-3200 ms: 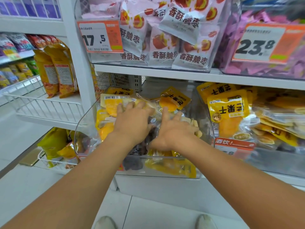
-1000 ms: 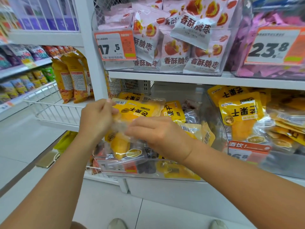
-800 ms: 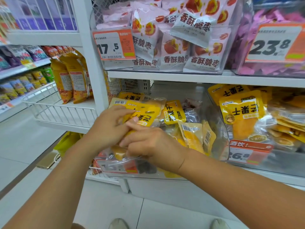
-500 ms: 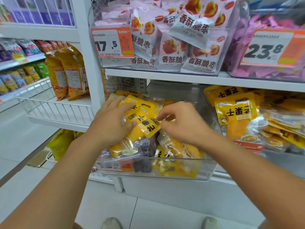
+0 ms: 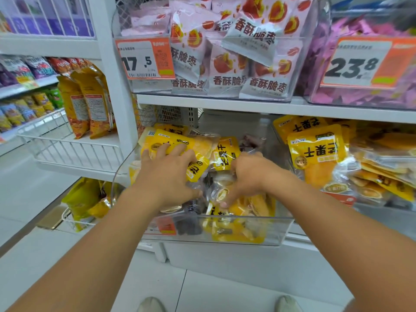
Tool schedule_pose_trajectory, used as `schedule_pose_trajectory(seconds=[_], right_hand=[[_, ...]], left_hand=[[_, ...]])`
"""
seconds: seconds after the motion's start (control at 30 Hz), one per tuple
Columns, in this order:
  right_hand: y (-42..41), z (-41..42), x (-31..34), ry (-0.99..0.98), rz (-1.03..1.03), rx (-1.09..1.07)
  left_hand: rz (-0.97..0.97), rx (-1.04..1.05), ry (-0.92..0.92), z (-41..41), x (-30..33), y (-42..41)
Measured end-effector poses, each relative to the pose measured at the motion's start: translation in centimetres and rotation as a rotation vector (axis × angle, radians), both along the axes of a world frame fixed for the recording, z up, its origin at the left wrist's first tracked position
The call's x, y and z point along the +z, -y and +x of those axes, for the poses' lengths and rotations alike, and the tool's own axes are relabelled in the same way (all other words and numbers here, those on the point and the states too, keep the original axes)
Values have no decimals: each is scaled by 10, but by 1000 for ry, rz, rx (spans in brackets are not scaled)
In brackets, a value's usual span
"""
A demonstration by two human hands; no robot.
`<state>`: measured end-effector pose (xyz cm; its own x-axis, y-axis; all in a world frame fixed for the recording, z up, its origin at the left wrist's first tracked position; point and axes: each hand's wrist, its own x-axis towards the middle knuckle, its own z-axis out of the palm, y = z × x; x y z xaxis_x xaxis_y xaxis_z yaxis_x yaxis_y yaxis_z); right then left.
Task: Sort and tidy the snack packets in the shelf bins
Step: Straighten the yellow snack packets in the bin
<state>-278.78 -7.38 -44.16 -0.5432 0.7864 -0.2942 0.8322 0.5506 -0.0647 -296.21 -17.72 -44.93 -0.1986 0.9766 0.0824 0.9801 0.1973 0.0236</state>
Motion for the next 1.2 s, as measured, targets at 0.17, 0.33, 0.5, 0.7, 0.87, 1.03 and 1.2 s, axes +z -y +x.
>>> schedule_pose_trajectory(seconds=[0.17,0.33,0.5,0.7,0.87,1.03,1.2], right_hand=[[-12,14,-1,-113,-93,91],[-7,11,6,-103,-140,129],[-5,22,11,-181,-236,165],[10,39,28,-464,58,278],[8,49,36,-1166,-254,-111],[9,4,15,-1387,-645,-565],[12,-48,4,-1441,-798,-690]], left_hand=[[34,16,73,-16,1,1],[4,21,83,-14,3,1],[-6,14,87,-13,1,2],[91,1,156,-16,-3,1],[227,-44,187,-31,0,3],[446,56,413,-38,3,8],[632,205,506,-39,1,10]])
